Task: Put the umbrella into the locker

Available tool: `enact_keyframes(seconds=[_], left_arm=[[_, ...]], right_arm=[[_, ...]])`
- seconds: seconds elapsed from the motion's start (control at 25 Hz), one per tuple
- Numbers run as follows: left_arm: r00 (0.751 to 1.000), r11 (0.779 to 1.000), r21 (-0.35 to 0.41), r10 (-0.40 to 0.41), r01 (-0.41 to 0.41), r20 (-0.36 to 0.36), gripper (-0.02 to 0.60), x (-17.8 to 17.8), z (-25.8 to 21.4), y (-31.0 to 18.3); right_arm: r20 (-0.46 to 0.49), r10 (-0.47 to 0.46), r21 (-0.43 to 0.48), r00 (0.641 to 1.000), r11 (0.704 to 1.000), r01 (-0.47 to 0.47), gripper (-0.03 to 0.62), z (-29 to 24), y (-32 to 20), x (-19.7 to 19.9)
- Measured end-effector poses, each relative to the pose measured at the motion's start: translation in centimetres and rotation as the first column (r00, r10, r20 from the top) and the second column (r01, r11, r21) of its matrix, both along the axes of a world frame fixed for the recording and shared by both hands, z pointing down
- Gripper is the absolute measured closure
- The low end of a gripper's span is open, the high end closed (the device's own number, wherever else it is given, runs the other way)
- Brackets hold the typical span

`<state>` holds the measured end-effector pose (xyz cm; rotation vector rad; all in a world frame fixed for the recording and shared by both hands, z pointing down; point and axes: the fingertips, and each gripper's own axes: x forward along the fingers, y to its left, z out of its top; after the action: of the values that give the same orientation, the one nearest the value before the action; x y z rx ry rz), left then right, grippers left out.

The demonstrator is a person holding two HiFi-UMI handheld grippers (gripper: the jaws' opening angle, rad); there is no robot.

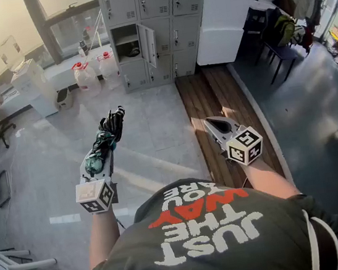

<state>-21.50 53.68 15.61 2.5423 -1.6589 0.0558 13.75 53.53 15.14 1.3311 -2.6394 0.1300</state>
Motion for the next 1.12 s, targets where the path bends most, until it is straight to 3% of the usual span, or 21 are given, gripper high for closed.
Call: enact_keyframes(seconds=[0.68,1.12], left_arm=[[1.000,1.000,0.006,0.004,-0.004,0.007,0.374,2.6,-0.6,-1.2],[1.000,1.000,0.029,0.003,-0.002,-0.008,0.374,10.0,-1.4,-2.0]], right_arm=[[0.043,0.022,-0.005,0.999,1.000,-0.022,0.562,-0.1,-1.2,2.9],[0.038,0.001,-0.006,0.999,1.000,-0.001,0.562,-0.1,-1.1,10.4]])
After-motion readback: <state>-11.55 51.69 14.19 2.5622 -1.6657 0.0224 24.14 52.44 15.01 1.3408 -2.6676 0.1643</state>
